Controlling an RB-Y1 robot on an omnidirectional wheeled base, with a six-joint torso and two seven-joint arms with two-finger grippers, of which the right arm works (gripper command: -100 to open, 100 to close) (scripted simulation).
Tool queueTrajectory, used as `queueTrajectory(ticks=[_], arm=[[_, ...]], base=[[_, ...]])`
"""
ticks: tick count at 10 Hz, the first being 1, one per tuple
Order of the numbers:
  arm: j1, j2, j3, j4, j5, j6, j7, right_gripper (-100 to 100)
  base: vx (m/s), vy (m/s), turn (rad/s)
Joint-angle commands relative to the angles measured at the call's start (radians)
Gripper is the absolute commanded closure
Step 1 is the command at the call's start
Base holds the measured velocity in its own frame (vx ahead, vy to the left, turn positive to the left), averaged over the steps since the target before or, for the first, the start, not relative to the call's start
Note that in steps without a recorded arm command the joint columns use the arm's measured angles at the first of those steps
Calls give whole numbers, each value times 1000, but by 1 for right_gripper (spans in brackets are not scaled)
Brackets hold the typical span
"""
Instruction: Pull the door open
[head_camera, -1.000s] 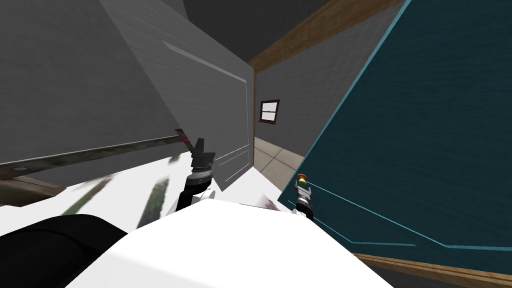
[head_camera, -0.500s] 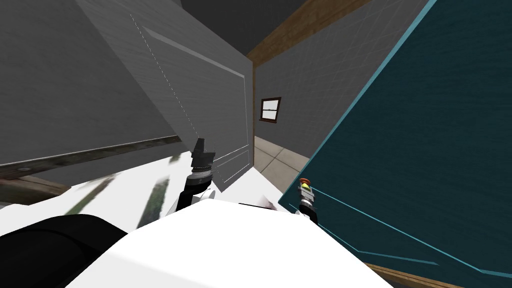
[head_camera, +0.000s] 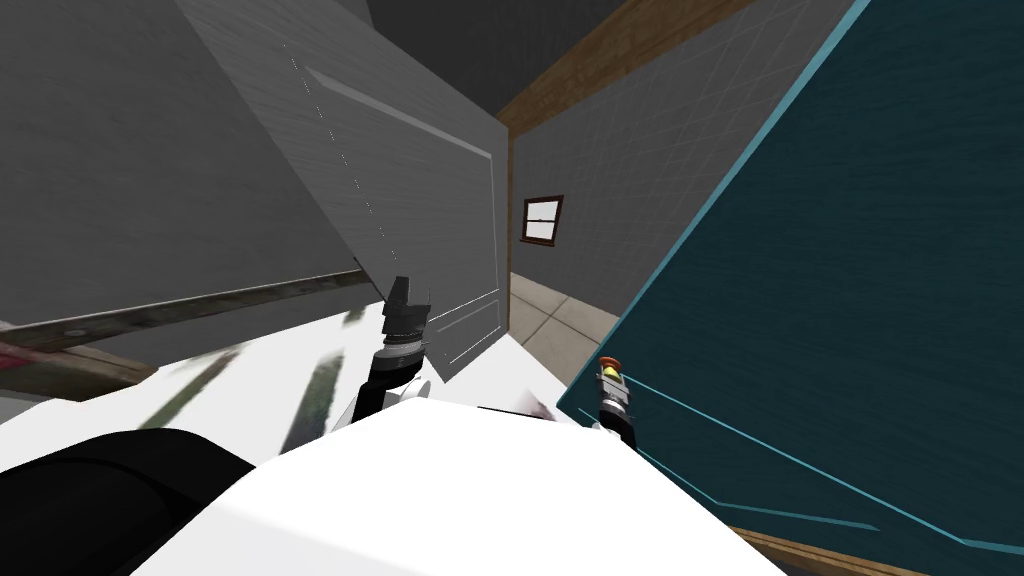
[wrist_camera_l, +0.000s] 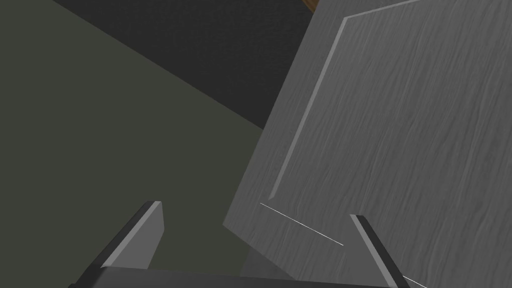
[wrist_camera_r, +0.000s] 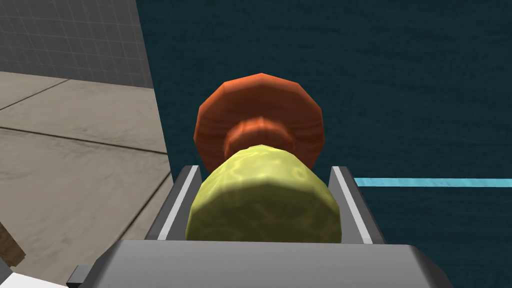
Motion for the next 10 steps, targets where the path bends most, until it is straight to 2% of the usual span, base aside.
queueTrajectory(ticks=[1,9,10], arm=[[7,-4,18,-6,7,0,-20,100],[51,-68,122,-38,52,-14,-148,100],[51,-62,113,-38,47,-6,-134,100]], base=[[-209,-24,102],[-234,-18,121],[-99,-15,35]])
